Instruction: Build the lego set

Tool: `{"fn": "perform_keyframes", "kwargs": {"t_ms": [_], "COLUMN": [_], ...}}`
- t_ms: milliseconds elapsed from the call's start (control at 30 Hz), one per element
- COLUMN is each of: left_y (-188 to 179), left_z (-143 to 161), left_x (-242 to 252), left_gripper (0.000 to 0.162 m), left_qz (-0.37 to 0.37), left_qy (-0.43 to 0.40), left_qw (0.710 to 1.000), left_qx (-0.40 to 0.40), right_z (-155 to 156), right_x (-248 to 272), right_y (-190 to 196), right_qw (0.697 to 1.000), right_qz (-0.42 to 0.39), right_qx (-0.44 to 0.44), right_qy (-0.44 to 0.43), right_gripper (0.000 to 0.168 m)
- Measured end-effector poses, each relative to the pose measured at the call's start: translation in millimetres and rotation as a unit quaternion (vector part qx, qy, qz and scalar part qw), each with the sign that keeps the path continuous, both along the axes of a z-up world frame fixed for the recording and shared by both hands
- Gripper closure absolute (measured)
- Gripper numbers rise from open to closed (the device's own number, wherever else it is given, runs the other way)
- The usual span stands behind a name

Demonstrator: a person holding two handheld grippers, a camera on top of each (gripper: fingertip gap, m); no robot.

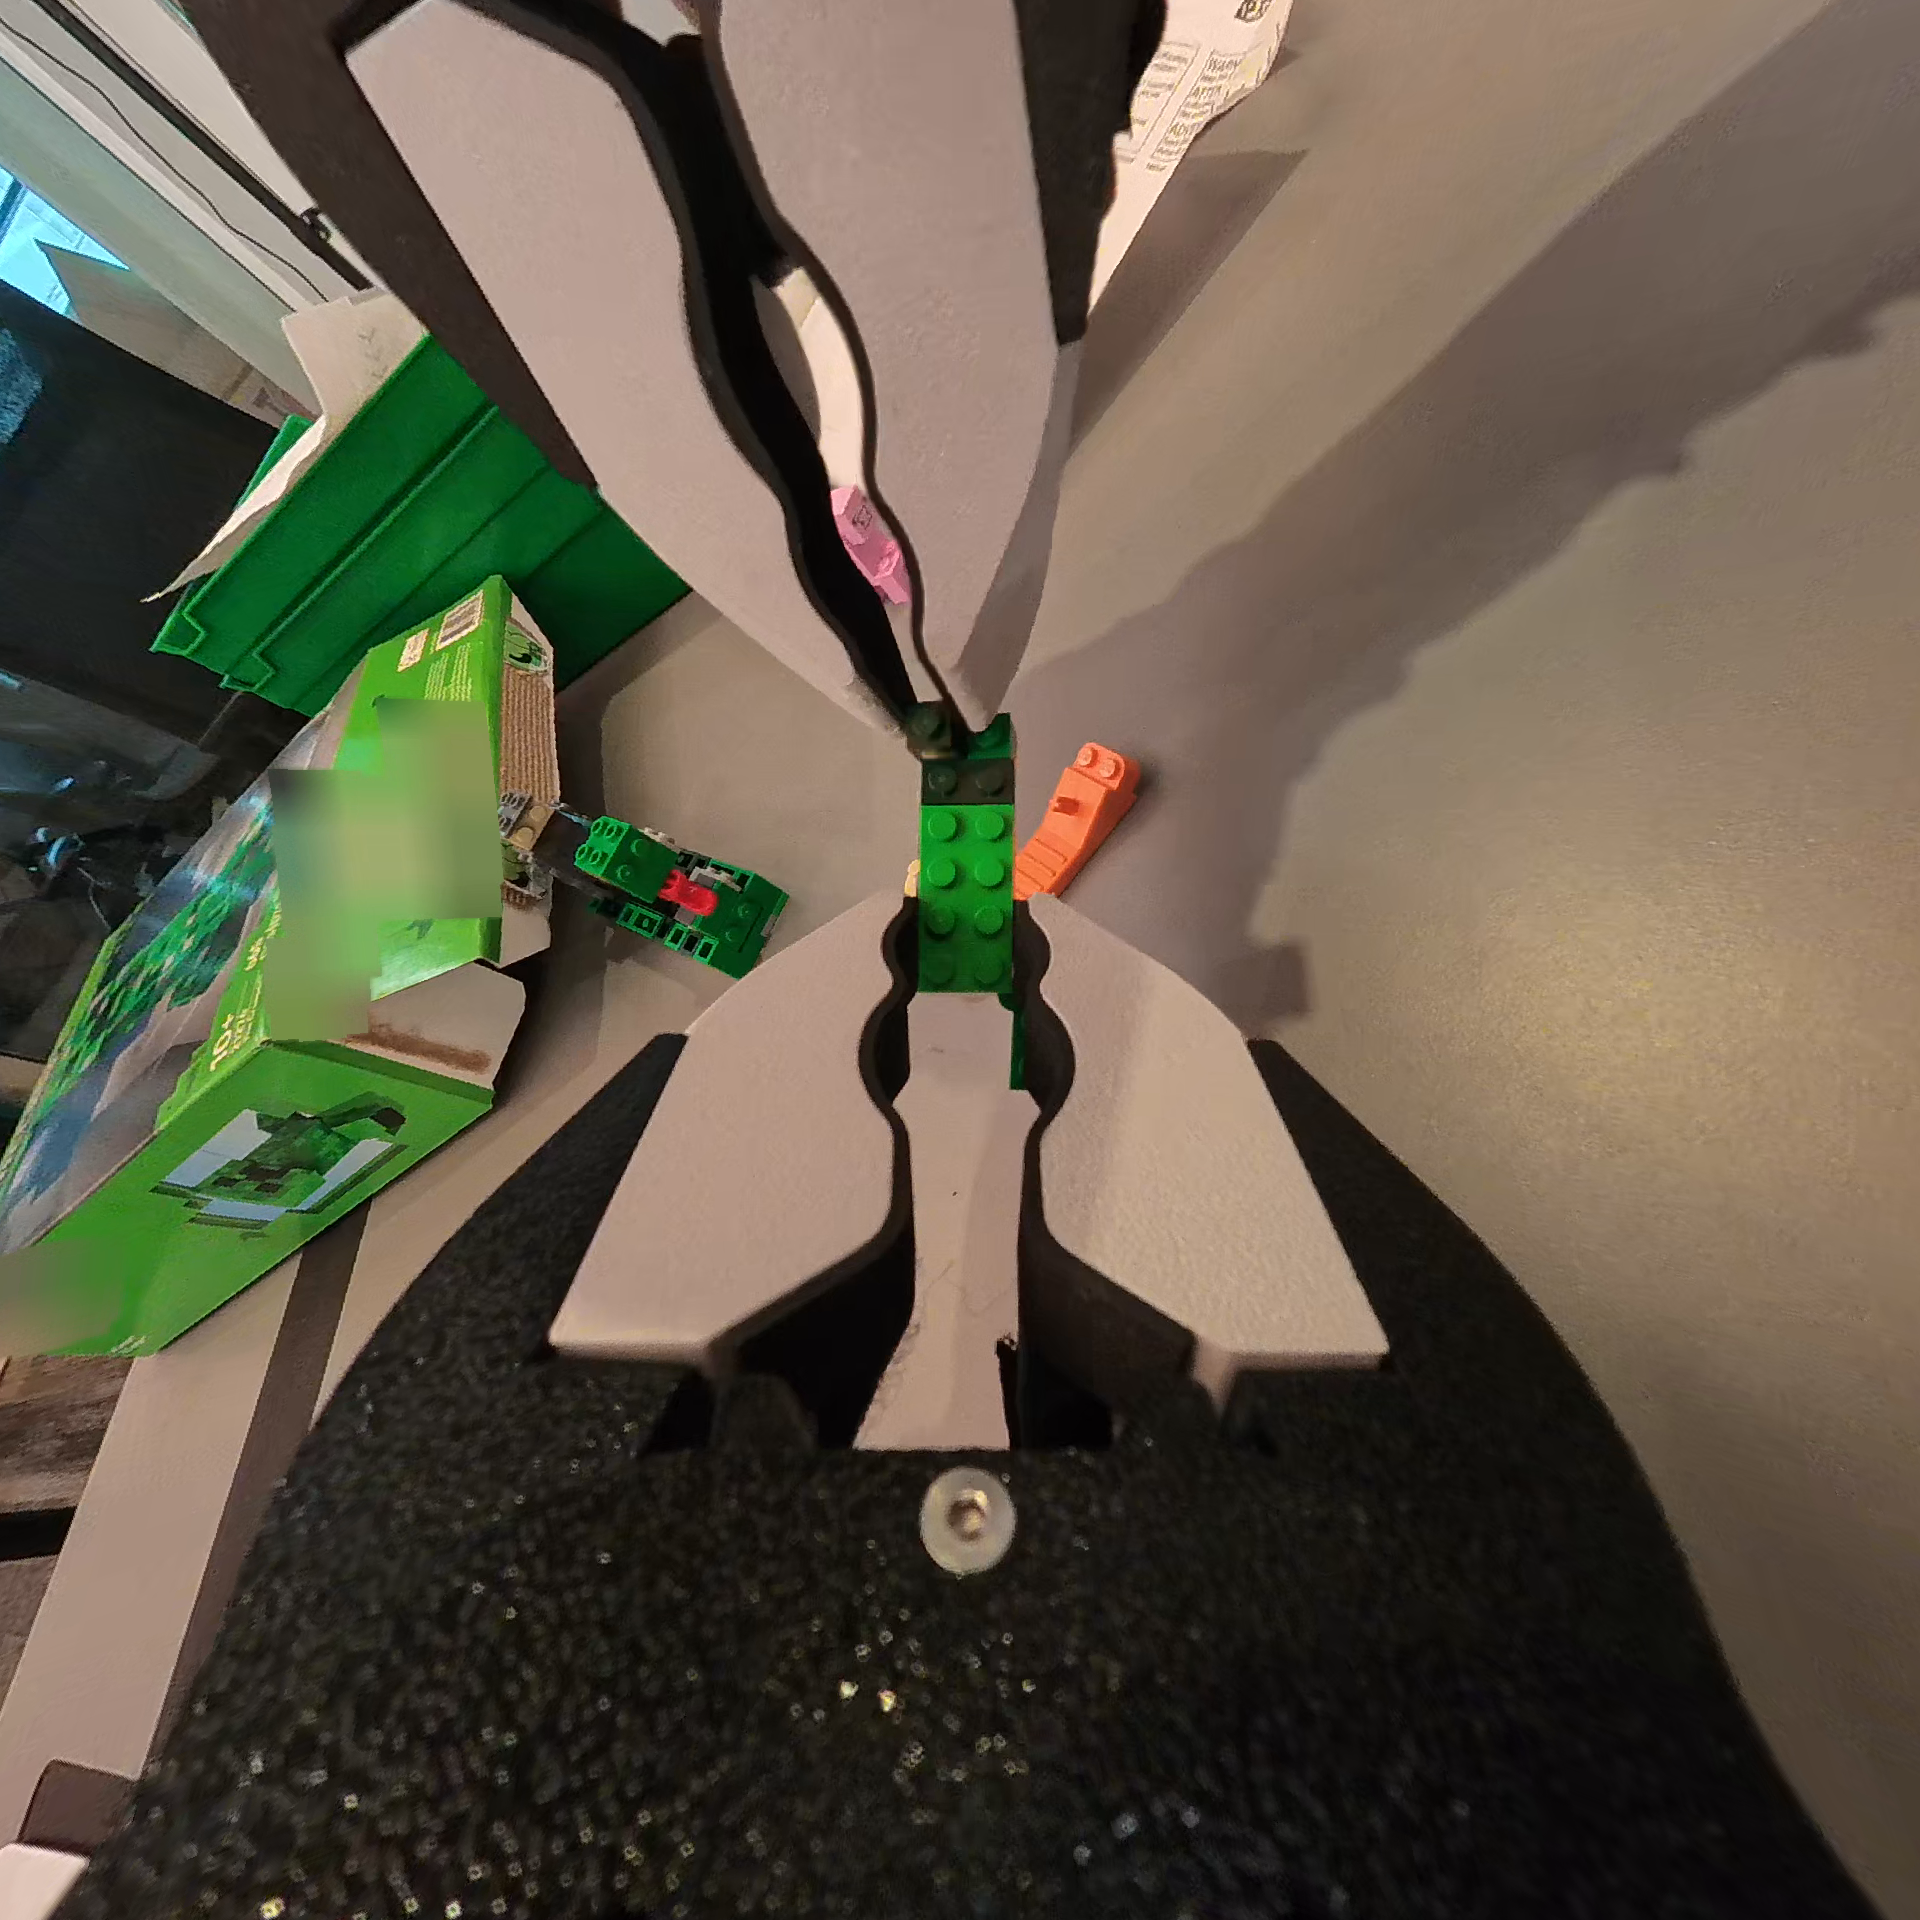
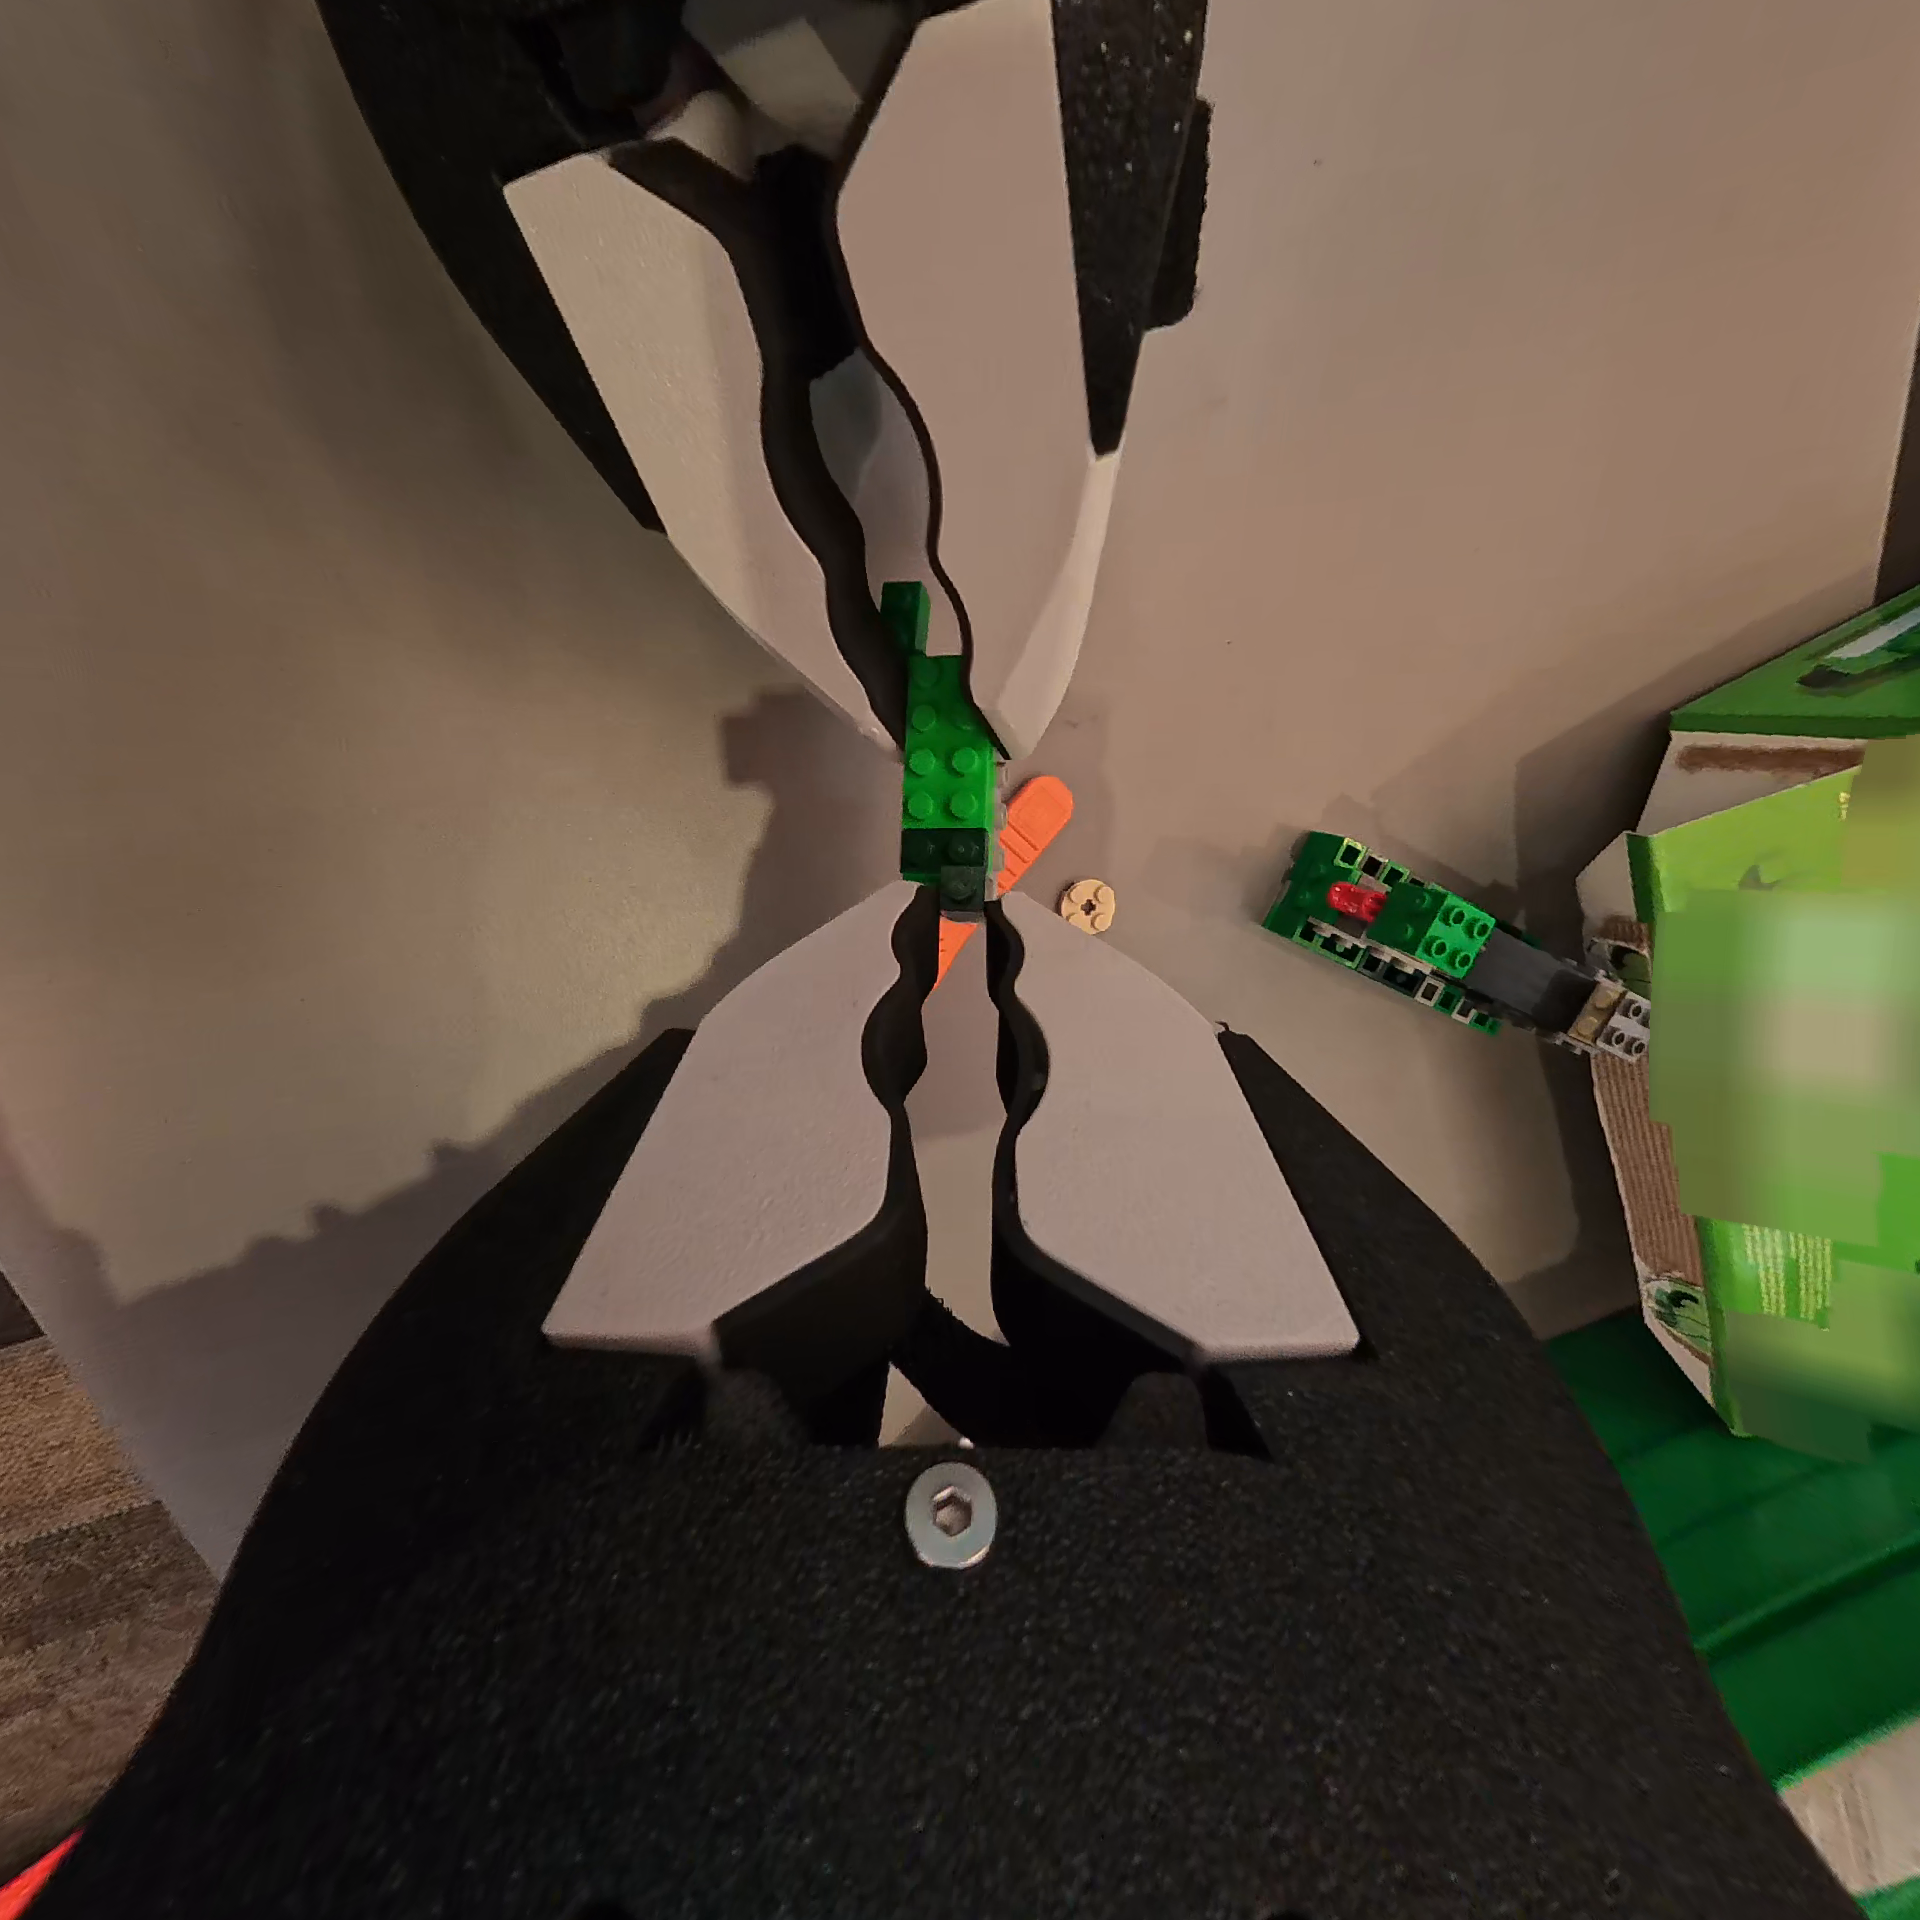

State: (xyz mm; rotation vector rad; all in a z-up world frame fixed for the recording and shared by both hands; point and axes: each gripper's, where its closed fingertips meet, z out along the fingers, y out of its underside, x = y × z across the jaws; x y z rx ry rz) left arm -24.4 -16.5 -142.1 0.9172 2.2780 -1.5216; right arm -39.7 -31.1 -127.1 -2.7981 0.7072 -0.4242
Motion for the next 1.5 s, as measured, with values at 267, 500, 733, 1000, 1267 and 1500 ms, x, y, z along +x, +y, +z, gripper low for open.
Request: {"fn": "perform_keyframes", "kwargs": {"t_ms": [267, 500, 733, 1000, 1267, 1500], "left_y": [0.8, 1.1, 1.9, 3.1, 4.4, 5.3], "left_z": [2.6, 4.7, 6.8, 19.9, 28.1, 30.6], "left_x": [-0.3, -0.9, 1.1, 7.3, 8.5, 6.5], "left_gripper": [0.146, 0.145, 0.145, 0.146, 0.146, 0.146], "left_qz": [-0.001, -0.003, -0.001, 0.008, 0.006, 0.0], "left_qy": [-0.001, 0.0, 0.003, 0.087, 0.155, 0.155], "left_qw": [1.0, 1.0, 1.0, 0.996, 0.987, 0.987], "left_qx": [-0.006, -0.01, -0.014, -0.027, -0.027, -0.031], "right_z": [1.9, 2.8, 17.7, 38.4, 40.3, 32.7], "right_x": [-1.1, -3.2, 3.7, 12.5, 17.5, 23.8], "right_y": [1.5, 3.4, -3.9, -4.6, -2.2, -0.1], "right_qw": [1.0, 1.0, 0.999, 0.952, 0.801, 0.768], "right_qz": [0.005, 0.005, -0.02, 0.041, 0.164, 0.217], "right_qx": [-0.008, -0.013, -0.002, -0.048, -0.326, -0.377], "right_qy": [0.006, 0.016, -0.033, -0.301, -0.474, -0.47], "right_gripper": [0.158, 0.154, 0.144, 0.12, 0.124, 0.142]}}
